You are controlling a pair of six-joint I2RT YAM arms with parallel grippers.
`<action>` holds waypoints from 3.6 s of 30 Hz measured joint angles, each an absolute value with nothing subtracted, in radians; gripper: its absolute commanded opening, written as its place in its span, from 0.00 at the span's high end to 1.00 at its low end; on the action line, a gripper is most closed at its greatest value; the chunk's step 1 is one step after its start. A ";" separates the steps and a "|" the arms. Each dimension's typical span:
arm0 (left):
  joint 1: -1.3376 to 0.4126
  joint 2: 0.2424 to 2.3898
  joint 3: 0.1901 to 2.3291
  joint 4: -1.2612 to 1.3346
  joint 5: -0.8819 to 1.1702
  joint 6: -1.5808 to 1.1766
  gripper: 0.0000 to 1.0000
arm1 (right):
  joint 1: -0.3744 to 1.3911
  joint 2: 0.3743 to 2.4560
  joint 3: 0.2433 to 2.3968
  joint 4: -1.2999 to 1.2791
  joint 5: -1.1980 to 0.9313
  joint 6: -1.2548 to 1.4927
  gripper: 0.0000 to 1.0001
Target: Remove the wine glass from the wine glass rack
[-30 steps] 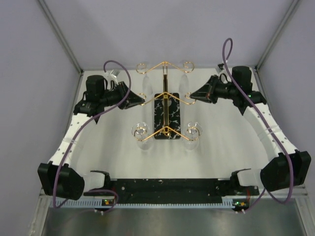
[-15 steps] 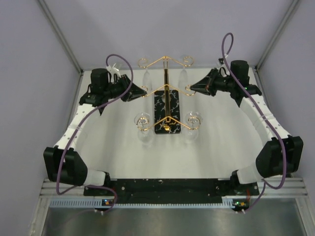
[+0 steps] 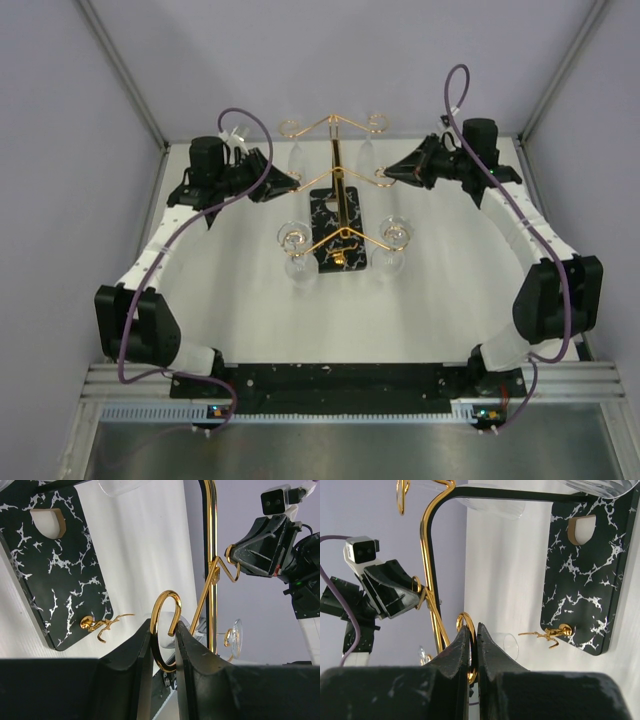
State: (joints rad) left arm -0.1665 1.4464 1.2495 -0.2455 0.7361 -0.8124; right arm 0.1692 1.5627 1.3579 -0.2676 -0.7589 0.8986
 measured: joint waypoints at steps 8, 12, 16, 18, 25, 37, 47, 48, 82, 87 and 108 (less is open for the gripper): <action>-0.168 1.465 1.267 -0.240 0.748 -0.809 1.00 | 0.160 1.573 1.358 -0.253 -0.777 0.898 1.00; -0.167 1.473 1.272 -0.238 0.755 -0.805 0.87 | 0.157 1.576 1.358 -0.247 -0.784 0.898 0.93; -0.166 1.481 1.275 -0.233 0.767 -0.804 0.66 | 0.156 1.576 1.358 -0.247 -0.785 0.901 0.74; -0.171 1.483 1.275 -0.227 0.770 -0.787 0.62 | 0.158 1.579 1.358 -0.237 -0.791 0.909 0.67; -0.191 1.488 1.275 -0.210 0.770 -0.754 0.55 | 0.167 1.581 1.358 -0.198 -0.806 0.921 0.57; -0.194 1.488 1.296 -0.239 0.761 -0.697 0.44 | 0.167 1.581 1.358 -0.208 -0.791 0.895 0.47; -0.191 1.479 1.296 -0.314 0.659 -0.611 0.35 | 0.163 1.578 1.357 -0.279 -0.710 0.817 0.42; -0.189 1.473 1.296 -0.324 0.644 -0.601 0.34 | 0.159 1.576 1.357 -0.294 -0.697 0.807 0.42; -0.162 0.995 1.134 -0.542 0.427 -0.460 0.02 | 0.186 1.017 1.199 -0.653 -0.491 0.675 0.31; -0.162 0.974 1.119 -0.546 0.431 -0.457 0.02 | 0.187 1.000 1.130 -0.659 -0.512 0.683 0.32; -0.162 0.946 1.060 -0.541 0.457 -0.457 0.02 | 0.187 0.970 0.995 -0.501 -0.691 0.841 0.52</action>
State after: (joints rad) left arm -0.1623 0.9463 1.0603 -0.5407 0.4568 -0.4572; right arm 0.1875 0.9703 0.9947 -0.5007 -0.6914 0.8410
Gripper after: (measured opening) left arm 0.983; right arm 0.522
